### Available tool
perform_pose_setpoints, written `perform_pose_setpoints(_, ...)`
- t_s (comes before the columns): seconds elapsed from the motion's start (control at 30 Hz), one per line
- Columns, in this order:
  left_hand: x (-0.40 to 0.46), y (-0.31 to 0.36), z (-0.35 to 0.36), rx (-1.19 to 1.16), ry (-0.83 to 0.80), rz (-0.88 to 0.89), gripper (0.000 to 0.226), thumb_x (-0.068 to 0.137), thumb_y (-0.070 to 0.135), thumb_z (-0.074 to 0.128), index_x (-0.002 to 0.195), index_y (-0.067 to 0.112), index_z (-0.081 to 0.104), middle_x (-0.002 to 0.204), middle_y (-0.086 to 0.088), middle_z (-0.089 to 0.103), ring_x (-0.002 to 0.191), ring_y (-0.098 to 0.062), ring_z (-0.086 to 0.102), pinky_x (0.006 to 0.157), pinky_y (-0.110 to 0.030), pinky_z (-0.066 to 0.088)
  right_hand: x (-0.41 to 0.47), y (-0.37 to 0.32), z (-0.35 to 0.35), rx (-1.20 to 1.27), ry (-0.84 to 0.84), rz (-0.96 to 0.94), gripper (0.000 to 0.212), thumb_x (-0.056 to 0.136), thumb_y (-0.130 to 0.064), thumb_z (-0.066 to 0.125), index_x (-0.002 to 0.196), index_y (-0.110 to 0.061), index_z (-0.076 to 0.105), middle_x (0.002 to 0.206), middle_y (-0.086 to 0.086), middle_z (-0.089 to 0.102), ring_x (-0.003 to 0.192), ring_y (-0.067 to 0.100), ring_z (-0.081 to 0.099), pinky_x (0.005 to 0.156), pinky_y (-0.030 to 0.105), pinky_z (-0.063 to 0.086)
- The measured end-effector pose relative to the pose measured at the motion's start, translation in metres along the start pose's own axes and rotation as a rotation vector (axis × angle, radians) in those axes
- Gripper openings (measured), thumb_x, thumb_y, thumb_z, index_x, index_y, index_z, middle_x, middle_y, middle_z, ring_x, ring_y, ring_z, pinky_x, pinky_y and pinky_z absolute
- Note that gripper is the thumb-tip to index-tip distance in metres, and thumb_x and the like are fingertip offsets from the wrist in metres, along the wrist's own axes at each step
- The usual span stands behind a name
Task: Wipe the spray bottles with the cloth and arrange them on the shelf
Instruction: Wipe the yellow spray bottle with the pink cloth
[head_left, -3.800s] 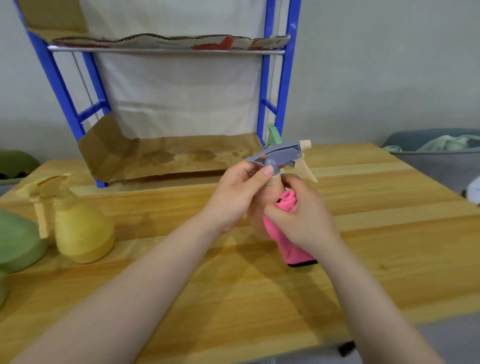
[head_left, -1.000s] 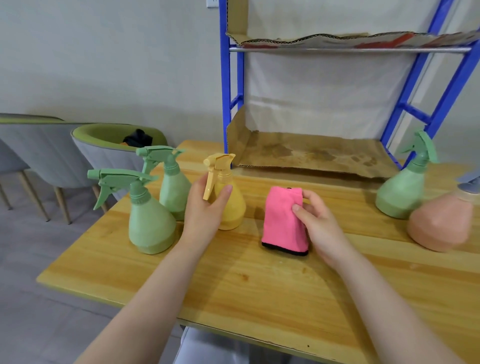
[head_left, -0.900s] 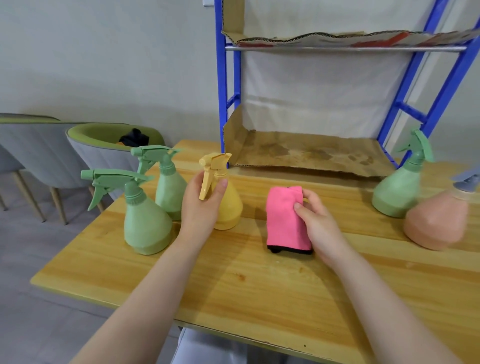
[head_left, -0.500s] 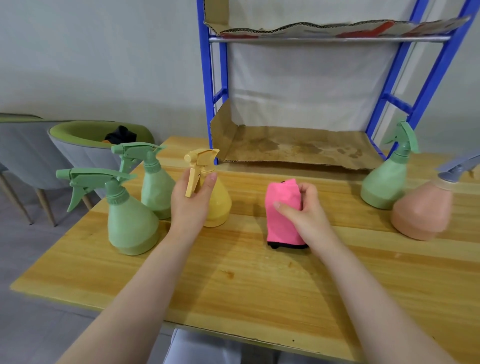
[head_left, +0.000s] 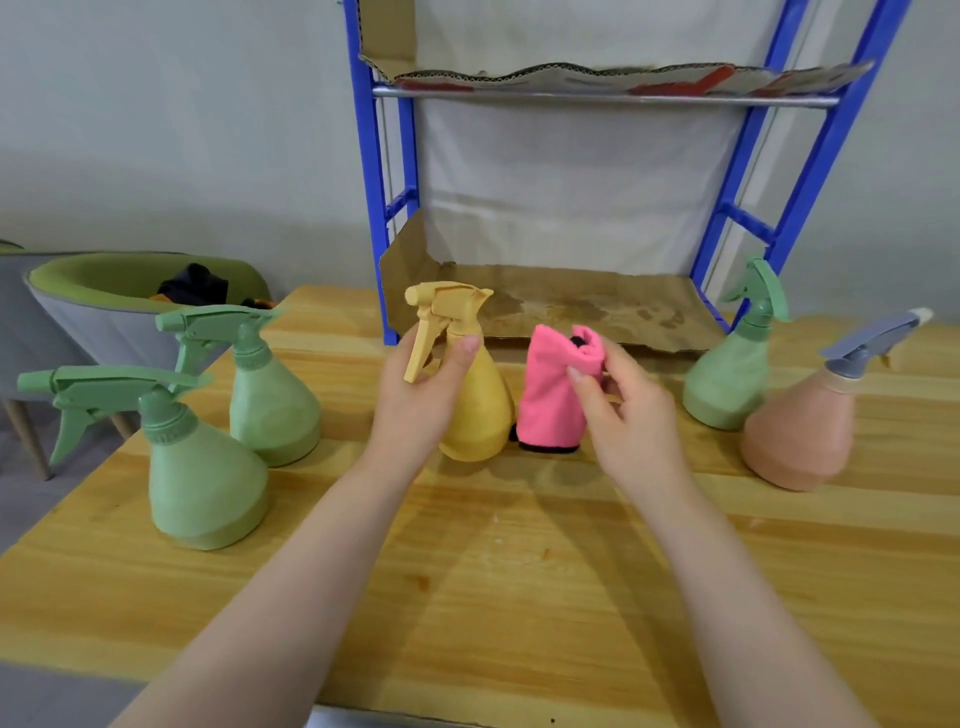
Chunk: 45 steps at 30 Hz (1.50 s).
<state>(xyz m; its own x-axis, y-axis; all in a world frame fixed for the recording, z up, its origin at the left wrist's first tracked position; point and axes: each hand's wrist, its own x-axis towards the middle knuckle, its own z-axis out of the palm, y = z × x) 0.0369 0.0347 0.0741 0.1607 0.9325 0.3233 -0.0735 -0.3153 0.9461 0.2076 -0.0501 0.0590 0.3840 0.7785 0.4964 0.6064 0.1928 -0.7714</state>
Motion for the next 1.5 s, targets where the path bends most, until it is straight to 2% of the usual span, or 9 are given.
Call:
perform_pose_setpoints(0.13,0.002,0.002,0.019,-0.105,-0.112,-0.012,0.014,0.094,0.021,0.065,0.107,0.025,0.067,0.096,0.012,0.073,0.096,-0.002,0.067,0.083,-0.018,0.052,0.017,-0.004,-0.012,0.104,-0.02,0.068,0.04,0.104,-0.025,0.046,0.143,-0.034,0.046,0.13,-0.021,0.055,0.121,-0.001,0.052,0.1,0.018,0.041)
perform_pose_setpoints(0.27,-0.005,-0.005,0.024,-0.175,-0.112,-0.041,0.018,0.092,0.024,0.065,0.109,0.03,0.066,0.104,0.014,0.073,0.102,-0.001,0.066,0.08,-0.013,0.05,0.026,0.002,-0.005,0.294,0.005,0.209,0.034,0.105,-0.018,0.043,0.126,-0.044,0.05,0.126,-0.025,0.056,0.123,0.0,0.052,0.113,0.035,0.038)
perform_pose_setpoints(0.47,-0.012,-0.008,0.027,-0.242,-0.136,-0.098,0.02,0.074,0.039,0.066,0.095,0.038,0.066,0.096,0.019,0.074,0.096,0.005,0.067,0.078,-0.012,0.049,0.012,0.011,0.014,0.456,0.062,0.457,0.024,0.103,-0.024,0.048,0.096,-0.039,0.066,0.094,-0.021,0.072,0.099,0.003,0.065,0.103,0.044,0.049)
perform_pose_setpoints(0.7,-0.018,-0.009,0.032,-0.254,-0.219,-0.112,0.016,0.079,0.031,0.062,0.095,0.037,0.061,0.082,0.029,0.072,0.083,0.013,0.066,0.069,-0.006,0.048,0.003,0.0,0.02,0.392,-0.061,0.168,0.025,0.104,-0.02,0.046,0.115,-0.034,0.064,0.104,-0.022,0.071,0.101,-0.007,0.063,0.084,0.011,0.046)
perform_pose_setpoints(0.87,-0.023,-0.007,0.033,-0.239,-0.238,-0.108,0.016,0.091,0.021,0.06,0.09,0.037,0.06,0.075,0.031,0.07,0.078,0.016,0.065,0.065,-0.004,0.047,-0.005,0.0,0.028,0.303,-0.024,0.064,0.024,0.096,-0.039,0.05,0.117,-0.037,0.063,0.104,-0.023,0.071,0.103,-0.004,0.064,0.085,0.013,0.048)
perform_pose_setpoints(0.97,-0.027,-0.006,0.035,-0.227,-0.277,-0.083,0.02,0.082,0.027,0.061,0.102,0.032,0.062,0.087,0.029,0.072,0.09,0.013,0.065,0.072,-0.005,0.048,-0.003,0.003,0.032,0.254,-0.03,0.183,0.02,0.1,-0.043,0.045,0.108,-0.048,0.064,0.096,-0.025,0.071,0.095,-0.007,0.064,0.083,0.02,0.052)
perform_pose_setpoints(1.17,-0.022,-0.011,0.031,-0.101,-0.222,-0.152,0.023,0.07,0.066,0.059,0.089,0.055,0.064,0.095,0.035,0.069,0.099,0.015,0.061,0.088,-0.013,0.046,-0.007,0.0,0.03,0.297,-0.055,0.009,0.026,0.102,-0.031,0.049,0.125,-0.038,0.057,0.117,-0.015,0.069,0.112,0.001,0.062,0.092,0.02,0.049)
perform_pose_setpoints(1.3,-0.026,-0.011,0.036,-0.221,-0.233,-0.186,0.01,0.087,0.036,0.061,0.085,0.045,0.065,0.084,0.033,0.07,0.087,0.015,0.064,0.077,-0.008,0.05,-0.012,-0.004,0.026,0.155,0.0,-0.195,0.042,0.099,-0.033,0.053,0.139,-0.024,0.044,0.129,-0.015,0.058,0.117,0.001,0.058,0.092,0.014,0.046)
perform_pose_setpoints(1.5,-0.027,-0.009,0.037,-0.286,-0.233,-0.17,0.017,0.091,0.018,0.063,0.088,0.035,0.066,0.083,0.021,0.074,0.083,0.007,0.068,0.071,-0.009,0.05,-0.014,-0.006,0.034,0.037,-0.042,-0.15,0.049,0.1,-0.051,0.036,0.137,-0.018,0.039,0.123,-0.003,0.058,0.109,0.011,0.059,0.09,0.036,0.051)
